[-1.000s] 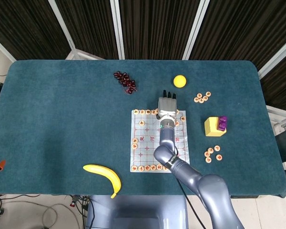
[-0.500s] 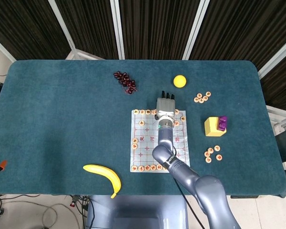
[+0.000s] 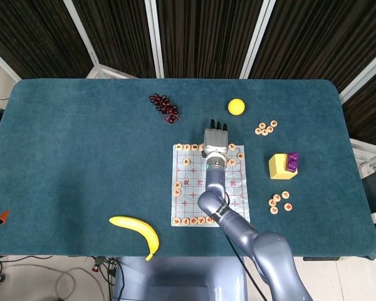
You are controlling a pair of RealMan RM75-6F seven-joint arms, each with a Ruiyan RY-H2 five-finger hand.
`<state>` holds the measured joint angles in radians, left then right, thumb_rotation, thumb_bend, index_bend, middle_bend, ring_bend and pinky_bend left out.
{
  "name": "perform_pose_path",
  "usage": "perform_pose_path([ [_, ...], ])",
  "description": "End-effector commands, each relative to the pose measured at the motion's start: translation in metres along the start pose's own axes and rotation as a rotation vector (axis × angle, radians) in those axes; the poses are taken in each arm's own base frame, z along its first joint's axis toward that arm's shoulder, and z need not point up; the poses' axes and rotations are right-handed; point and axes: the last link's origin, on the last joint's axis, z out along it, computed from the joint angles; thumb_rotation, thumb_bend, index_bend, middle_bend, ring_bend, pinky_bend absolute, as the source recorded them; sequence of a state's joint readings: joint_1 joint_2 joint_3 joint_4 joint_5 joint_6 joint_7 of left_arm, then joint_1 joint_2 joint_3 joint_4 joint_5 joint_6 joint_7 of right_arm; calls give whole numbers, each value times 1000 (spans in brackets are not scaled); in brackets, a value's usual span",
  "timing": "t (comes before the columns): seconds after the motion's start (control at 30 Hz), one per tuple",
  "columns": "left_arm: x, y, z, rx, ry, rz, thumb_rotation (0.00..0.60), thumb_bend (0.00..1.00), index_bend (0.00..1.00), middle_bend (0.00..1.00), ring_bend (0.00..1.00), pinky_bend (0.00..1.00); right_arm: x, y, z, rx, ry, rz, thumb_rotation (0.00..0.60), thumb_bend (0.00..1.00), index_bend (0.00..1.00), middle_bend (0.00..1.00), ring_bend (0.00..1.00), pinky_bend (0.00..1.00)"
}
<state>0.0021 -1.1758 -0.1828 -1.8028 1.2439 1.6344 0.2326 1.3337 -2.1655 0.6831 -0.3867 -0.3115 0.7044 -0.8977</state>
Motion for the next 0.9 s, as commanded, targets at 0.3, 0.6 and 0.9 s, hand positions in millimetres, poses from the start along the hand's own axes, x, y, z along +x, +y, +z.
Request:
perform_pose_path([
  [0.3, 0, 0, 0, 2, 0, -1, 600, 28, 17, 0, 0, 73, -2, -2, 0, 2, -4, 0, 600, 375, 512, 0, 0, 42],
  [0.6, 0, -1, 1, 4, 0, -2, 600, 28, 17, 0, 0, 73, -2, -2, 1, -4, -3, 2, 600, 374, 483, 0, 0, 42],
  [0.9, 0, -1, 1, 4, -1, -2, 600, 28, 17, 0, 0, 73, -4, -6, 0, 5, -7, -5, 600, 374, 455, 0, 0, 42],
])
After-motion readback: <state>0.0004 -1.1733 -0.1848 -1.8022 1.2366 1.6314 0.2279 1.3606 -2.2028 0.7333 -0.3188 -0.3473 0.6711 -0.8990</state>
